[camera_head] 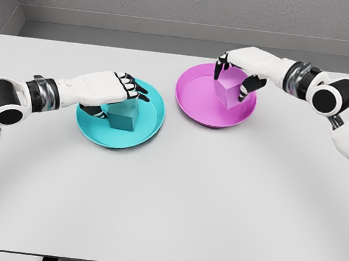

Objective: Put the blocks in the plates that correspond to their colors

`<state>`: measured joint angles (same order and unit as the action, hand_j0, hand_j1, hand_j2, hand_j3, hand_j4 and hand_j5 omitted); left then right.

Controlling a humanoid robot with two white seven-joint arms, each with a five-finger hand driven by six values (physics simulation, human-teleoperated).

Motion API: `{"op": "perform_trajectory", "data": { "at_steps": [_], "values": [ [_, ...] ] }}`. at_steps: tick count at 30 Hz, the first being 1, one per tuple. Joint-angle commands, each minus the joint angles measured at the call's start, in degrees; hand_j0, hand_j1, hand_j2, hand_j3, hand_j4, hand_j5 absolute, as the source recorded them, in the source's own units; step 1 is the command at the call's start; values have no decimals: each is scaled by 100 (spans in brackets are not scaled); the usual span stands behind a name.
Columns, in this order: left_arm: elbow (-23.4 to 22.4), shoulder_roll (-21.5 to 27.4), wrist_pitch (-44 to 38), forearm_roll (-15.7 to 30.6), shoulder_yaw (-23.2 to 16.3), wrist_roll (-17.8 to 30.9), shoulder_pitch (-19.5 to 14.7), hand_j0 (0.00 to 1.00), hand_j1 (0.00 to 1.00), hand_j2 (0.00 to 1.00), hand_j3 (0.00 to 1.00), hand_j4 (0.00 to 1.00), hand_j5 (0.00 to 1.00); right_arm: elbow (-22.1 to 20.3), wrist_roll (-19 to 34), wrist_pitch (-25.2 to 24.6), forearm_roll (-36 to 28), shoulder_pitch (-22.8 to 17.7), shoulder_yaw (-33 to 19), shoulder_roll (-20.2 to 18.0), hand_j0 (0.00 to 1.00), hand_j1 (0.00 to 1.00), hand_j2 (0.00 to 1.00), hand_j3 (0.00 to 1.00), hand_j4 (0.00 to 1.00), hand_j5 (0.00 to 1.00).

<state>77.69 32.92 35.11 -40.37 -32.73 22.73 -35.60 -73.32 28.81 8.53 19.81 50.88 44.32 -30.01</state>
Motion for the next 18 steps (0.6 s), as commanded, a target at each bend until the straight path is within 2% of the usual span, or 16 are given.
{"op": "perform_trajectory", "data": {
  "at_steps": [1,12,18],
  "values": [
    [114,48,-11,55,13,-6,9,100,100,100,100,100,100,222,-16,-10,32,27,59,136,44,44,44,44,44,44],
    [431,575,-11,266,83,-14,0,100,100,100,100,100,100,512,-24,-10,76,229,253,443,45,45,45,45,45,45],
    [835,1278,-11,679,92,-14,70,100,100,100,100,100,100,696,-33,-124,181,308,262,566,45,45,45,45,45,45]
  ]
}}
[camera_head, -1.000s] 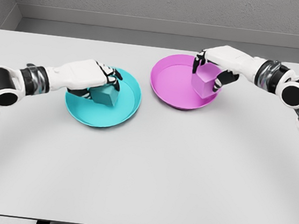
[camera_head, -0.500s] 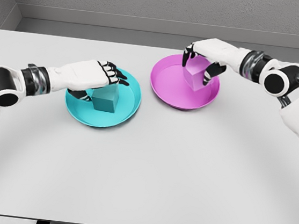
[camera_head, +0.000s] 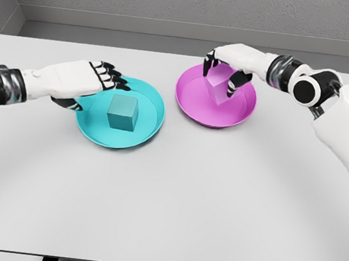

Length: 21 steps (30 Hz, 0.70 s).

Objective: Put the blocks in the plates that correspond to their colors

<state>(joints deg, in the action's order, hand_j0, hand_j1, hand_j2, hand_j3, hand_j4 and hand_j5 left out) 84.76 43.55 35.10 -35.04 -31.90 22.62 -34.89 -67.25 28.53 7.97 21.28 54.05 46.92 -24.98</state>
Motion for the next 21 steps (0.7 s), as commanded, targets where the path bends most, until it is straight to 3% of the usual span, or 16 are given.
{"op": "perform_trajectory", "data": {
  "at_steps": [1,6,7,8,11,21],
  "values": [
    [164,339,-10,207,9,-4,9,100,100,100,100,100,100,98,-14,-76,43,0,10,81,45,45,45,45,45,45],
    [305,883,-10,383,9,-4,35,100,100,100,100,100,100,352,-23,-85,61,123,89,213,48,48,48,48,48,48],
    [313,963,-10,462,35,-4,44,100,100,100,100,100,100,352,-31,-94,52,123,89,213,68,68,68,68,68,68],
    [314,1033,-10,489,70,-4,88,100,100,100,100,100,100,300,-31,-269,43,123,89,204,100,100,100,100,100,100],
    [401,1121,-10,489,351,-4,281,100,100,100,100,100,100,273,-31,-331,43,123,81,195,100,100,100,100,100,100],
    [384,1209,-10,462,369,14,387,100,100,100,100,100,100,256,-31,-314,43,132,63,186,100,100,100,100,100,100]
  ]
}}
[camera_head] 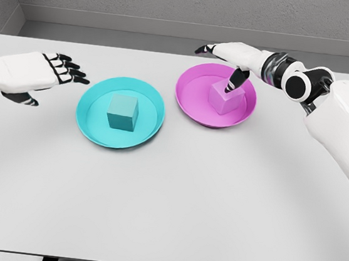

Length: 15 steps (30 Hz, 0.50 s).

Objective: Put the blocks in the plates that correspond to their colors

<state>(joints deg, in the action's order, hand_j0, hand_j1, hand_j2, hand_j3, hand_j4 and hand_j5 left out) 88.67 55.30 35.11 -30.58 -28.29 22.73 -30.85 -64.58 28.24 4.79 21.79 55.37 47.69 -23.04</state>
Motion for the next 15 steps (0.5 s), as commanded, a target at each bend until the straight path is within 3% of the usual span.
{"op": "perform_trajectory", "data": {
  "at_steps": [1,3,5,7,9,12,15],
  "values": [
    [-7,42,-11,26,25,3,0,100,100,100,100,100,100,-29,6,39,-17,0,-40,-25,100,100,100,100,100,100],
    [-16,78,-11,35,8,-32,18,100,100,100,100,100,100,-617,6,74,-26,-9,-84,-200,100,100,100,100,100,100],
    [-7,78,-11,44,8,-32,53,100,100,100,100,100,100,-1522,23,74,-61,-202,-453,-675,100,100,100,100,100,100],
    [-7,86,-11,44,8,-14,88,100,100,100,100,100,100,-2374,23,74,-70,-676,-910,-1140,100,100,100,100,100,100],
    [2,130,-11,44,25,-14,97,100,100,100,100,100,100,-2920,23,92,-70,-1045,-1288,-1510,100,100,100,100,100,100],
    [10,157,-11,44,25,-14,106,100,100,100,100,100,100,-3140,23,408,-96,-1388,-1666,-1800,100,100,100,100,100,100],
    [10,157,-11,53,25,-14,106,100,100,100,100,100,100,-3175,23,1120,-333,-2056,-2333,-2169,100,100,100,100,100,100]
  ]
}}
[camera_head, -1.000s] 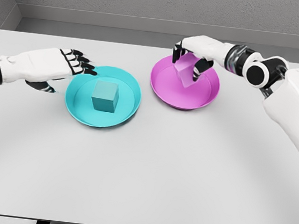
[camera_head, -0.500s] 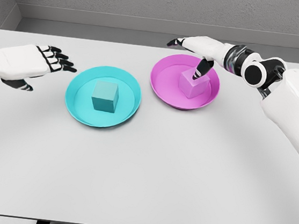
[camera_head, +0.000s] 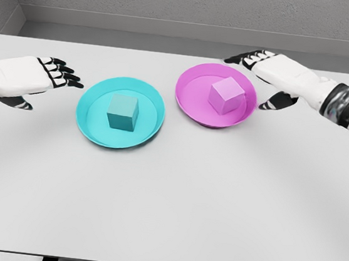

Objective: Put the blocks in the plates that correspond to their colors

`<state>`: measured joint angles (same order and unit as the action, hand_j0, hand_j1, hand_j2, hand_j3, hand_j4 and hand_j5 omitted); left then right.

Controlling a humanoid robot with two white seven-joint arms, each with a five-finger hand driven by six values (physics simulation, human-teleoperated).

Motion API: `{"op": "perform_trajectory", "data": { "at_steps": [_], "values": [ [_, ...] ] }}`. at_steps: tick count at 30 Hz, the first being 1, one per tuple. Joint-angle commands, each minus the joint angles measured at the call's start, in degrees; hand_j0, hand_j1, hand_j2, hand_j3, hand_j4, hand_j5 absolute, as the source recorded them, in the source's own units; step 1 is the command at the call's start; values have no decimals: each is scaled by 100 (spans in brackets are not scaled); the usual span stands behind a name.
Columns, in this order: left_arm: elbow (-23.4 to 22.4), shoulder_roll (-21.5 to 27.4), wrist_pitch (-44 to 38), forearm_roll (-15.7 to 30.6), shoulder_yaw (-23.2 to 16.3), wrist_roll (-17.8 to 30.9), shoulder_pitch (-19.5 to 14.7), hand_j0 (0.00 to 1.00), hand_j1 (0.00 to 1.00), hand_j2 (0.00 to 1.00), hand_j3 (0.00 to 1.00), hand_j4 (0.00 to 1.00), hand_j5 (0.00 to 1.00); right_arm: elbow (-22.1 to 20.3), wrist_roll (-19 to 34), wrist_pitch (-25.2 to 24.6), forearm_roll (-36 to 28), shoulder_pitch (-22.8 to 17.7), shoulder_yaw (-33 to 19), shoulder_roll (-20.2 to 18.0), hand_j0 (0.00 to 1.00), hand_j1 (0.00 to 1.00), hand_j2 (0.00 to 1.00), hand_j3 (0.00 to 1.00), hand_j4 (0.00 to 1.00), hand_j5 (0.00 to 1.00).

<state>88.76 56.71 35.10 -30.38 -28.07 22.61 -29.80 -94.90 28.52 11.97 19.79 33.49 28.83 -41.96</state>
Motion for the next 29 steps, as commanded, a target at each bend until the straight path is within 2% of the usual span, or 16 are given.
{"op": "perform_trajectory", "data": {
  "at_steps": [1,5,7,9,12,15,29],
  "values": [
    [1,15,-10,32,3,-3,0,100,100,100,100,100,100,-143,-4,613,-159,-44,-641,-400,100,100,100,100,100,100],
    [1,15,-10,32,12,-3,0,100,100,100,100,100,100,-90,-13,1509,-352,-870,-1292,-708,100,100,100,100,100,100],
    [1,15,-10,32,3,-3,0,100,100,100,100,100,100,-55,-13,1861,-405,-1160,-1494,-805,100,100,100,100,100,100],
    [10,15,-10,32,3,-3,0,100,100,100,100,100,100,182,-22,2265,-414,-1327,-1556,-831,100,100,100,100,100,100],
    [1,15,-10,32,3,-3,0,100,100,100,100,100,100,463,-22,2303,-423,-1371,-1564,-831,100,100,100,100,100,100],
    [1,15,-10,32,3,-3,0,100,100,100,100,100,100,543,-22,2303,-423,-1442,-1564,-831,100,100,100,100,100,100],
    [1,15,-10,23,3,-3,0,100,100,100,100,100,100,560,-22,2303,-423,-1433,-1591,-822,100,100,100,100,100,100]
  ]
}}
